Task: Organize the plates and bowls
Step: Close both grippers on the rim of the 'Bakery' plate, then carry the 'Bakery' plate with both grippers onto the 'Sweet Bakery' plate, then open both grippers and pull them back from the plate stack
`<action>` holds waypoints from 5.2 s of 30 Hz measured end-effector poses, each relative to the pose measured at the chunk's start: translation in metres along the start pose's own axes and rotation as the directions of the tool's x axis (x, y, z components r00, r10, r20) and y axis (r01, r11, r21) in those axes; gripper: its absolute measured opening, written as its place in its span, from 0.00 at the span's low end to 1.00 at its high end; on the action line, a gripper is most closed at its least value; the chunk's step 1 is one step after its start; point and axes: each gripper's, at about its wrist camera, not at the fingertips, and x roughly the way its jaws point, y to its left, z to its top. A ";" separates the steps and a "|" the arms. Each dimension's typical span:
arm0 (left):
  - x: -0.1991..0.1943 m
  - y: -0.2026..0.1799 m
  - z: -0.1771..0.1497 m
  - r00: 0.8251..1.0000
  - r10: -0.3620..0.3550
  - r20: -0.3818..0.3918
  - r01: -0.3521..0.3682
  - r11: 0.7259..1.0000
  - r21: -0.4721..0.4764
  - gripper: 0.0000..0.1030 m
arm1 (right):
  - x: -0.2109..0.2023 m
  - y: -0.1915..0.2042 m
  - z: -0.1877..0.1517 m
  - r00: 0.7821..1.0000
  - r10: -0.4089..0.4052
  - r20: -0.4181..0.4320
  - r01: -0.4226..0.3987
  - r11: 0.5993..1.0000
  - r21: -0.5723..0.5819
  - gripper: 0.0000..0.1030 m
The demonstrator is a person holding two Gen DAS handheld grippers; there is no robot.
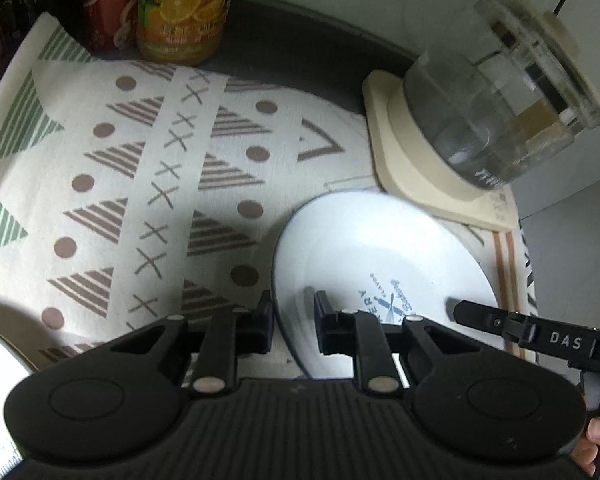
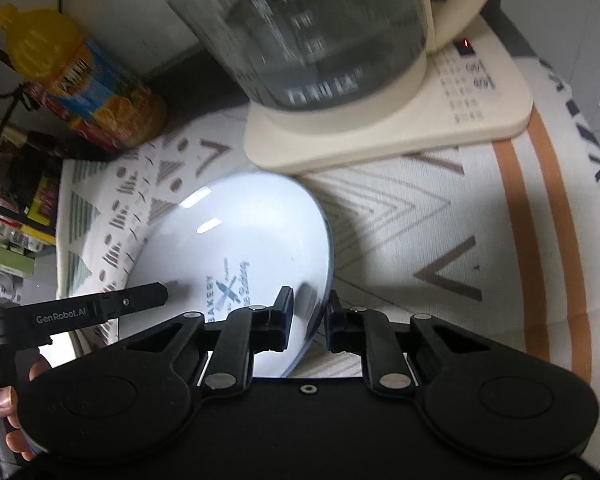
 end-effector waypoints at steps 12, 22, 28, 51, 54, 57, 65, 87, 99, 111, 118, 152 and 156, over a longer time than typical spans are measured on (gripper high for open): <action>-0.028 0.008 0.018 0.996 -0.041 0.076 0.041 0.999 -0.001 0.18 | -0.018 0.025 0.010 0.997 -0.004 0.078 0.004 1.000 -0.008 0.16; -0.055 0.034 0.020 0.993 -0.068 0.100 0.070 0.998 -0.011 0.18 | -0.029 0.061 0.010 0.992 -0.002 0.123 0.004 1.000 -0.023 0.16; -0.072 0.057 0.016 0.992 -0.078 0.103 0.079 0.997 0.000 0.18 | -0.030 0.087 -0.004 0.991 -0.012 0.136 0.014 1.000 -0.018 0.16; -0.125 0.140 -0.029 0.991 -0.109 0.072 0.105 0.993 0.061 0.18 | -0.031 0.182 -0.100 0.982 -0.041 0.185 0.036 0.999 0.030 0.16; -0.128 0.147 -0.036 0.992 -0.111 0.064 0.107 0.992 0.071 0.18 | -0.030 0.188 -0.114 0.980 -0.045 0.195 0.038 0.999 0.037 0.16; -0.131 0.153 -0.044 0.992 -0.113 0.059 0.109 0.991 0.078 0.18 | -0.030 0.194 -0.127 0.978 -0.048 0.201 0.041 0.998 0.040 0.16; -0.133 0.167 -0.062 0.993 -0.110 0.047 0.106 0.991 0.079 0.18 | -0.030 0.204 -0.155 0.975 -0.058 0.215 0.052 0.998 0.032 0.16; -0.142 0.207 -0.082 0.997 -0.073 0.027 0.071 0.995 0.065 0.18 | -0.010 0.242 -0.194 0.980 -0.058 0.191 0.070 0.996 -0.054 0.16; -0.129 0.220 -0.095 0.999 -0.029 -0.033 0.032 0.997 0.067 0.18 | 0.003 0.250 -0.199 0.980 -0.078 0.181 0.090 0.994 -0.058 0.14; -0.127 0.220 -0.094 0.999 -0.009 -0.049 0.015 0.994 0.110 0.22 | 0.012 0.249 -0.202 0.978 -0.106 0.179 0.115 0.992 -0.042 0.11; -0.148 0.226 -0.085 1.000 -0.007 -0.002 0.007 0.994 0.113 0.25 | 0.014 0.249 -0.201 0.976 -0.117 0.186 0.124 0.992 -0.028 0.11; -0.140 0.253 -0.083 0.999 0.038 0.008 -0.038 0.997 0.070 0.23 | 0.031 0.259 -0.183 0.982 -0.143 0.121 0.150 0.987 -0.057 0.32; -0.139 0.251 -0.082 0.999 0.051 0.007 -0.051 0.997 0.060 0.23 | 0.031 0.257 -0.183 0.984 -0.130 0.122 0.138 0.989 -0.055 0.31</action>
